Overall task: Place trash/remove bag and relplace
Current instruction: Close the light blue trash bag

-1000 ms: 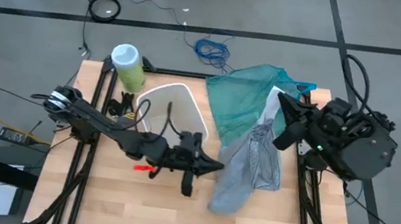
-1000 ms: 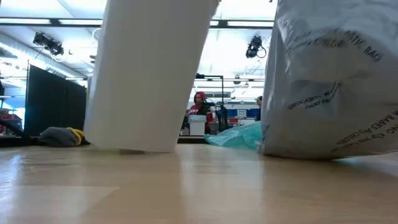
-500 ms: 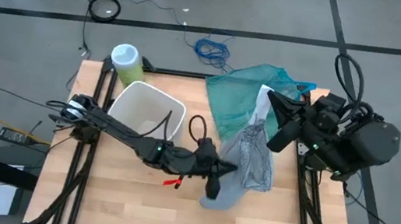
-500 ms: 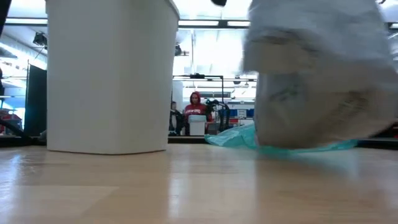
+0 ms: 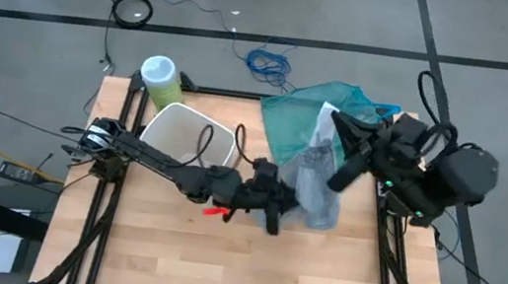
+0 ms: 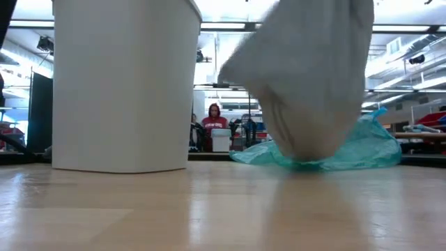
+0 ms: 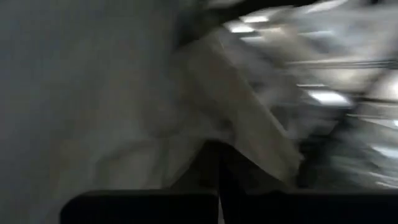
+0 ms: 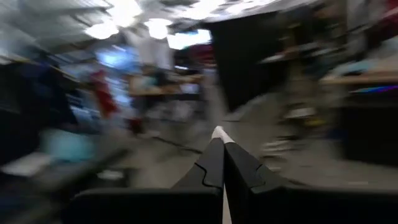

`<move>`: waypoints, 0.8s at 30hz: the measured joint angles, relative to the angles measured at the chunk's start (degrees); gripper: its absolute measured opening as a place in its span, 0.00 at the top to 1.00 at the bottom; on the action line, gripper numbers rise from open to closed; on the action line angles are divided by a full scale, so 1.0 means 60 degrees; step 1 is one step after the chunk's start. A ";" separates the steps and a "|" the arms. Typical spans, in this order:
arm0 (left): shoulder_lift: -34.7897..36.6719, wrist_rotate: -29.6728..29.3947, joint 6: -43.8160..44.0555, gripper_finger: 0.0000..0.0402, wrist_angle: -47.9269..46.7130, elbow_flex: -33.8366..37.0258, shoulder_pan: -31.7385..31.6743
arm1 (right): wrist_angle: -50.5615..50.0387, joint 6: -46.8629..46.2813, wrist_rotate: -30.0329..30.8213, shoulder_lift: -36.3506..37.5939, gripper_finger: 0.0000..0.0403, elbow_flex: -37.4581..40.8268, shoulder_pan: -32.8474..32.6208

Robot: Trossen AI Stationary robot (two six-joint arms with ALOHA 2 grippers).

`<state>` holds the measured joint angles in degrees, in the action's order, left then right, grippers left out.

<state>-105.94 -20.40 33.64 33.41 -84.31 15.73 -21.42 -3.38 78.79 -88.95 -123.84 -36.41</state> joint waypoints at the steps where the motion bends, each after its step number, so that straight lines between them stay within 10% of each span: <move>1: 0.0003 0.0915 0.0089 1.00 0.0631 0.0000 0.0000 | -0.0291 0.0181 0.0360 0.0000 1.00 0.0002 0.0075; 7: 0.0085 0.4188 0.1638 1.00 0.3659 -0.0011 0.0013 | -0.1767 0.0623 0.0826 0.0380 1.00 -0.0006 0.1057; 24: 0.0073 0.3677 0.4655 1.00 0.4513 -0.2480 -0.0455 | -1.1225 -0.7707 -0.2887 -0.0209 1.00 0.0272 0.3112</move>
<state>-105.50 1.66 61.57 60.49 -99.19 12.99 -88.77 -49.62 61.47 -90.20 -122.21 -17.74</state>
